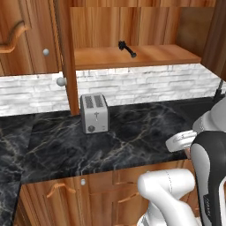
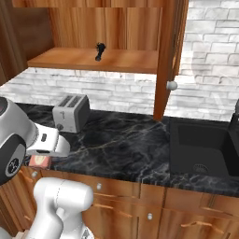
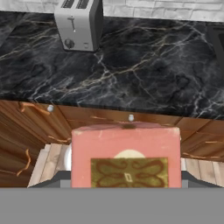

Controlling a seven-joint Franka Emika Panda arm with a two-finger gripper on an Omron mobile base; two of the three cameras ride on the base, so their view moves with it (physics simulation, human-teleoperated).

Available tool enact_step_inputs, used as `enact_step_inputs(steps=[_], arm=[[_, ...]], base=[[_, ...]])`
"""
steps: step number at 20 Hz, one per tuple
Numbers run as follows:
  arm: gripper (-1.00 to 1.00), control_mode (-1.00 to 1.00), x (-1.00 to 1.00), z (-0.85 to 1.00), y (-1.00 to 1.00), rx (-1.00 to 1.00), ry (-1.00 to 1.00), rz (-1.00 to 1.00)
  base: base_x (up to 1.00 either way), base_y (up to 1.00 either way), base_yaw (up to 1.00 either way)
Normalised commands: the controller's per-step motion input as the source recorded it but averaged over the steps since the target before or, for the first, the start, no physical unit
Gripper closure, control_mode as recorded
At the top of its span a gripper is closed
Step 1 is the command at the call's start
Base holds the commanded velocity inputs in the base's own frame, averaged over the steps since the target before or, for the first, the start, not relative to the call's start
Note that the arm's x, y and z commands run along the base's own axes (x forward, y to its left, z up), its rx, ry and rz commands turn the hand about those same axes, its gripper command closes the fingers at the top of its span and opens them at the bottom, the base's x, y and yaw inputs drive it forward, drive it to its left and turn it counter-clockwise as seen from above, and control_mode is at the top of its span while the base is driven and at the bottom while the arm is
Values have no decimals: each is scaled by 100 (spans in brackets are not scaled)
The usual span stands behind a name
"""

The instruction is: Pick up the dish brush and bar soap from the sink, and place them back in the cabinet, and close the cabinet doors.

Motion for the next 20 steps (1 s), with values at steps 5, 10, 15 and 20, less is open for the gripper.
enact_step_inputs(steps=[5, 10, 15, 20], arm=[[100, 100, 0, 0, 0, 0, 0, 0], [100, 100, 0, 0, 0, 0, 0, 0], [100, 100, 0, 0, 0, 0, 0, 0], [100, 100, 0, 0, 0, 0, 0, 0]], base=[[25, -8, -2], [30, -4, -1], [9, 0, 0], [0, 0, 0]])
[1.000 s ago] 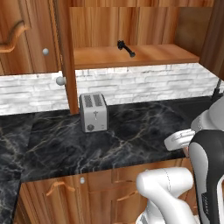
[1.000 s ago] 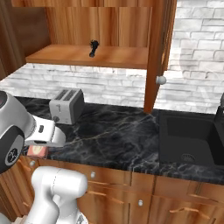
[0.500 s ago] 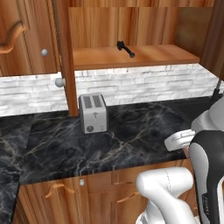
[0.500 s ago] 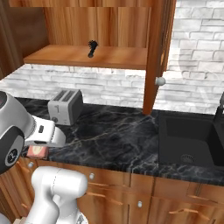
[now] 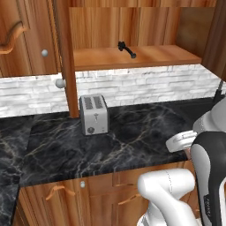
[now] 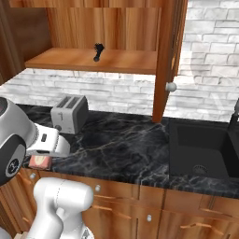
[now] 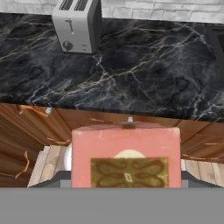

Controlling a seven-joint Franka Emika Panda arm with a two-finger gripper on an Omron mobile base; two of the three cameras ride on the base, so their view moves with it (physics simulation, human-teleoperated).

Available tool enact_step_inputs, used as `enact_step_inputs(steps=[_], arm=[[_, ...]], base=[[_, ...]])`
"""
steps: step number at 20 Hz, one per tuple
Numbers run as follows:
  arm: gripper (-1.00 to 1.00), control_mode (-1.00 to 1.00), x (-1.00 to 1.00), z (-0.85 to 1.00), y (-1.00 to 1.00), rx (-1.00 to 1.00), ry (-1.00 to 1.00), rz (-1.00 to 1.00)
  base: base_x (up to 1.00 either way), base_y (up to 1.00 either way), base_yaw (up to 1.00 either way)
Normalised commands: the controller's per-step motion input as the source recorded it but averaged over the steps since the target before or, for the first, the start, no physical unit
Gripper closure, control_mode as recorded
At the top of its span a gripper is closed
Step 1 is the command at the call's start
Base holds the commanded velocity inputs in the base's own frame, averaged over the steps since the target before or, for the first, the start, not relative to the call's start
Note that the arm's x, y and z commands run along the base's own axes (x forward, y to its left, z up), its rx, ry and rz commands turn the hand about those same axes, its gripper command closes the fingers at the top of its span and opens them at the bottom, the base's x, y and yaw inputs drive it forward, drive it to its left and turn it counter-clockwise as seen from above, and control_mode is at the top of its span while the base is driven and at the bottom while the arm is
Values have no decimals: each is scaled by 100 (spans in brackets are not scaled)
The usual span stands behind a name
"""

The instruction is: Pick up the dish brush and bar soap from the sink, and place them back in the cabinet, and close the cabinet doors.

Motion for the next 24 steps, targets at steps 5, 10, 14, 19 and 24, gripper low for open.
enact_step_inputs(steps=[5, 10, 14, 19, 24], arm=[[100, -100, 1, 11, 0, 0, -3, 0], [100, -100, 0, 52, 0, 0, -13, 0], [100, -100, 0, 63, 0, 0, -16, 0], [100, -100, 0, 54, 0, 0, -14, 0], [100, -100, 0, 51, -4, 0, -12, 0]], base=[[0, 0, 0], [0, 0, 0], [0, 0, 0], [0, 0, 0], [0, 0, 0]])
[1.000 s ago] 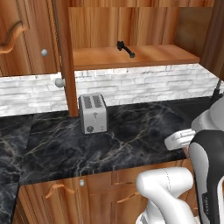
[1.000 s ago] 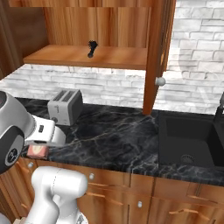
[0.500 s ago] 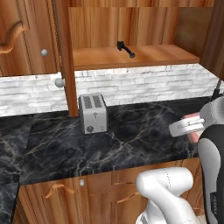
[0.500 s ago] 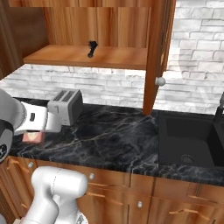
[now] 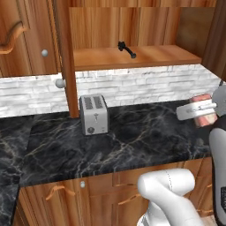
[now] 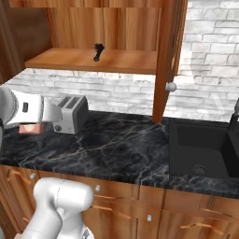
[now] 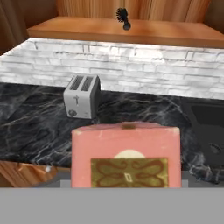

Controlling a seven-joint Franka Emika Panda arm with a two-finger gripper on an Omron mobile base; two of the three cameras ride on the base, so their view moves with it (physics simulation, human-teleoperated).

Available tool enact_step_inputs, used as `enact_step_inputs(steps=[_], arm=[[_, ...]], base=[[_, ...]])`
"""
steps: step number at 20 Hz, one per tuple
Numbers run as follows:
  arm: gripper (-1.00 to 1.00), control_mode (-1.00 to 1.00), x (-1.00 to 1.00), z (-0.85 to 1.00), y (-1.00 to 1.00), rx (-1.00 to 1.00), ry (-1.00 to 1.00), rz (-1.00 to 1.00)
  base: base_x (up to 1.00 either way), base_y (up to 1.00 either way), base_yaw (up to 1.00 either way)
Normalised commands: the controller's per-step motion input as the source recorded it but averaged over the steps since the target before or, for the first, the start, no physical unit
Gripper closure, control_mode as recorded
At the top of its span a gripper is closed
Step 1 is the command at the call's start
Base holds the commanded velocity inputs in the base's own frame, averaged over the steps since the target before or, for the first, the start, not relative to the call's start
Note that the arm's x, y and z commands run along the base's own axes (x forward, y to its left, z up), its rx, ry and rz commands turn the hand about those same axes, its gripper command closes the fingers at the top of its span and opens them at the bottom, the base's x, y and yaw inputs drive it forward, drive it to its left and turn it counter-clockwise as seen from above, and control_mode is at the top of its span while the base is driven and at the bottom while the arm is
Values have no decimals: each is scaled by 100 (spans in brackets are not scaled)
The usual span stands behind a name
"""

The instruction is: Pick up the dish brush and bar soap from the sink, and place them back in the cabinet, and close the cabinet doors.

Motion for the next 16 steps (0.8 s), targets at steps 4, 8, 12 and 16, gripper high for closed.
enact_step_inputs(steps=[4, 8, 12, 16], arm=[[100, -100, 3, 46, -9, 0, -7, 0], [100, -100, 20, 32, -11, 0, -3, 0], [100, -100, 37, 13, -10, 0, -4, 0], [100, -100, 33, 14, -11, 0, -6, 0]], base=[[0, 0, 0], [0, 0, 0], [0, 0, 0], [0, 0, 0]])
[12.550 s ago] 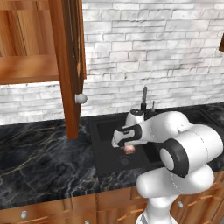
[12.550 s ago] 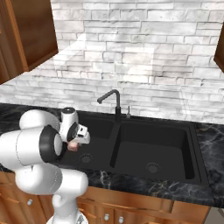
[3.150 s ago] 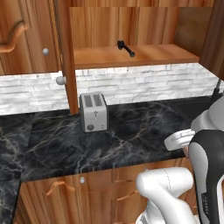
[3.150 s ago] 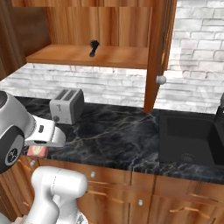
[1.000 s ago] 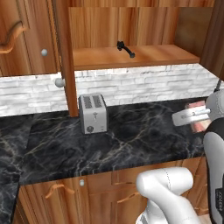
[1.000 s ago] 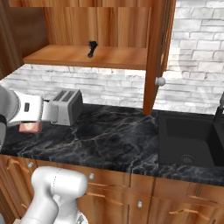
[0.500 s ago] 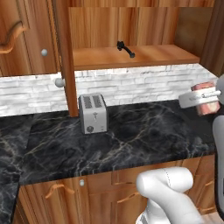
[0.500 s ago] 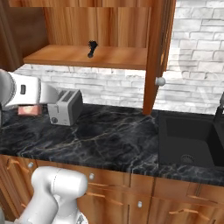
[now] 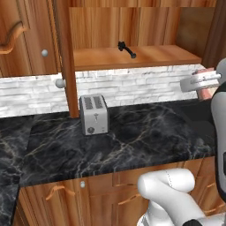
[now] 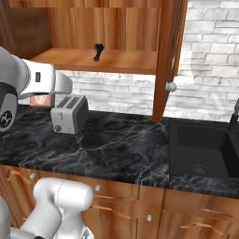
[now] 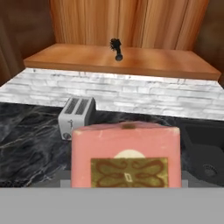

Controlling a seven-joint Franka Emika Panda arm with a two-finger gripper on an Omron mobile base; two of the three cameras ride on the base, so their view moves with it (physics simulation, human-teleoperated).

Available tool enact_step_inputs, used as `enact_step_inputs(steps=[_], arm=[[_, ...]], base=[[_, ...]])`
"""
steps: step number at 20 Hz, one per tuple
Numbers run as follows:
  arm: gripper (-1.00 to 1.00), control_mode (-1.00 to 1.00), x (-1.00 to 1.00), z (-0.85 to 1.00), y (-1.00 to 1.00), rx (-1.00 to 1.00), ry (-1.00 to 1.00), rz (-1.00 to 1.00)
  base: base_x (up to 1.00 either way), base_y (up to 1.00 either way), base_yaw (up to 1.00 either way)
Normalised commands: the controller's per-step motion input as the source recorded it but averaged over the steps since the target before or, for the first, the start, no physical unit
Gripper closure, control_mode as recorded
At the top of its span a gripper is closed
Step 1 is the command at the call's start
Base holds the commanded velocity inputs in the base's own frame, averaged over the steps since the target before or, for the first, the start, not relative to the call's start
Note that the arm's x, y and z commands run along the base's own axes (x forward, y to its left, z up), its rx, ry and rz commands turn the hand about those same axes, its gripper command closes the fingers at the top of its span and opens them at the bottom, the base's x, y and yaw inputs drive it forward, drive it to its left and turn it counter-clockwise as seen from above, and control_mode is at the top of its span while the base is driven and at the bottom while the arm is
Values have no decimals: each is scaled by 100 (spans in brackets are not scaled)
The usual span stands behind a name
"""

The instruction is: Pick up the dish brush and bar soap from the sink, and place them back in the cabinet, and close the cabinet doors.

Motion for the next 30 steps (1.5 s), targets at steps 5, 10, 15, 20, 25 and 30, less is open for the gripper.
enact_step_inputs(steps=[5, 10, 15, 20, 25, 30], arm=[[100, -100, 37, 9, -15, 0, -3, 0], [100, -100, 40, 5, -13, 0, -3, 0], [100, -100, 50, 3, -3, 0, -5, 0], [100, -100, 49, 3, -3, 0, -7, 0], [100, -100, 56, 0, -2, 0, -7, 0], [100, -100, 51, 0, -6, 0, -9, 0]], base=[[0, 0, 0], [0, 0, 0], [0, 0, 0], [0, 0, 0], [0, 0, 0], [0, 0, 0]])
